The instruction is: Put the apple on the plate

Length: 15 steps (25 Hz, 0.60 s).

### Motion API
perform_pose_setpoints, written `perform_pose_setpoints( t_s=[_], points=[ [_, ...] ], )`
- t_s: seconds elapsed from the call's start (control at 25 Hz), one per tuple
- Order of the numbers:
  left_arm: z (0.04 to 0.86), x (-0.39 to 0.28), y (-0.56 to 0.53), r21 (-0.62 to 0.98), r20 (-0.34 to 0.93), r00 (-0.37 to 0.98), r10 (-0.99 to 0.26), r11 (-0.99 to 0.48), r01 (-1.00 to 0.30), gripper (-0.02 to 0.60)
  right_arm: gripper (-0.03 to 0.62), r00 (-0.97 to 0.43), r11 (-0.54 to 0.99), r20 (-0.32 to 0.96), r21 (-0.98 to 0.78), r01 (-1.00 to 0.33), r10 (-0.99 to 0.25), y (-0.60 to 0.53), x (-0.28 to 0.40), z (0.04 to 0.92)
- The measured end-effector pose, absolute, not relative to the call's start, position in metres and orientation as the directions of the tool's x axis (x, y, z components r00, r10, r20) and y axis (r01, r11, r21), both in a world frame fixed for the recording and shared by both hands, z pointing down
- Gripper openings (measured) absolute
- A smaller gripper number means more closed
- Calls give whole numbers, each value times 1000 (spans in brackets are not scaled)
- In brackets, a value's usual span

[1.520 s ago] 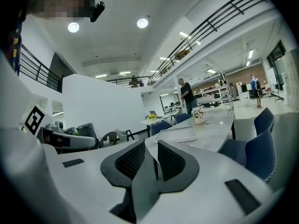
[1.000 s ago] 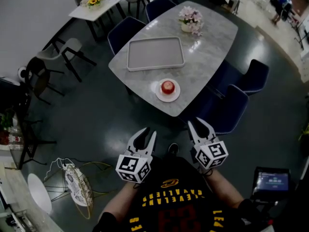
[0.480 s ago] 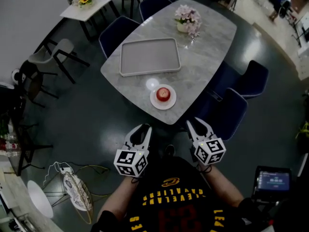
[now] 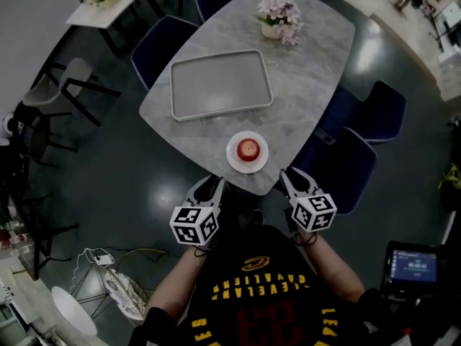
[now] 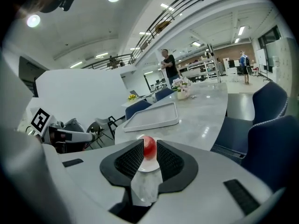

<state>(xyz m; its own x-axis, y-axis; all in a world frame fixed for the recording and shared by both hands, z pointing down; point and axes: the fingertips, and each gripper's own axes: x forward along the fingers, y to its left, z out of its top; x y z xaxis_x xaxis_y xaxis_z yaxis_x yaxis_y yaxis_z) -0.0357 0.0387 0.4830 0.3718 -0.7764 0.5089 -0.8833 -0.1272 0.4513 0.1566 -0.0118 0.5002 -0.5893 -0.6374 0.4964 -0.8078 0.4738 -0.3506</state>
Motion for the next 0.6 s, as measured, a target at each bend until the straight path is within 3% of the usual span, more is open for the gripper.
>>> perform_pose_setpoints(
  t_s=[0.28, 0.6],
  points=[
    [542, -51, 6, 621, 560, 509, -654, -75, -780, 87, 87, -544, 373, 590, -397, -839, -596, -36, 136, 548],
    [595, -50, -25, 683, 611, 602, -514, -42, -730, 87, 87, -496, 175, 664, -490, -854, -559, -45, 133, 597]
  ],
)
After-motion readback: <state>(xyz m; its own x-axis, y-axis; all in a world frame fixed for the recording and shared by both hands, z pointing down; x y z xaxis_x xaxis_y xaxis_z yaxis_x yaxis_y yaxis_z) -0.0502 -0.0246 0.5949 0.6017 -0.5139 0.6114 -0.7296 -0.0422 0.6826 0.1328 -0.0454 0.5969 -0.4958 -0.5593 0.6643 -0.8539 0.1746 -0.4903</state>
